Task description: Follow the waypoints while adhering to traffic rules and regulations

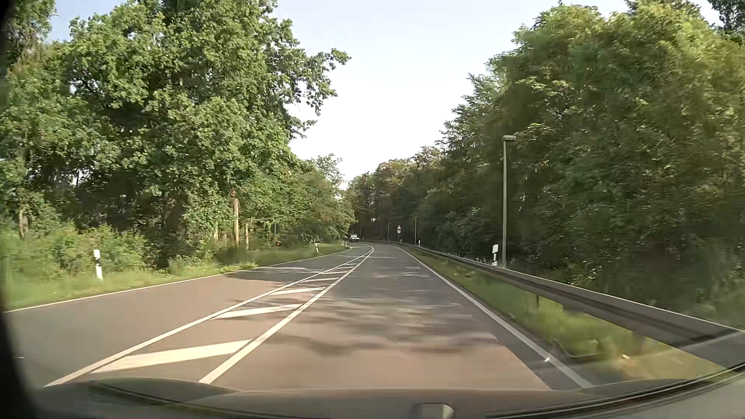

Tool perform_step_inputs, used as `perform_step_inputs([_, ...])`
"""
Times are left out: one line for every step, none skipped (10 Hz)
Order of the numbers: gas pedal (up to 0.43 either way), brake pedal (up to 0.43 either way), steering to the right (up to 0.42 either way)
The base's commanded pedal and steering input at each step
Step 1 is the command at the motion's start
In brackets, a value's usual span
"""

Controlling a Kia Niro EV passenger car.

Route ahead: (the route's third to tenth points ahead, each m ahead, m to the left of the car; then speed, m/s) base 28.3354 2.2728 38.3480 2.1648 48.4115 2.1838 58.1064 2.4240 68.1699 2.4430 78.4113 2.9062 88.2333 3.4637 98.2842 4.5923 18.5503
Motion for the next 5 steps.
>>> perform_step_inputs([0.177,0.024,0.001])
perform_step_inputs([0.177,0.03,0.001])
perform_step_inputs([0.177,0.03,0.001])
perform_step_inputs([0.177,0.03,0.001])
perform_step_inputs([0.177,0.03,0.001])
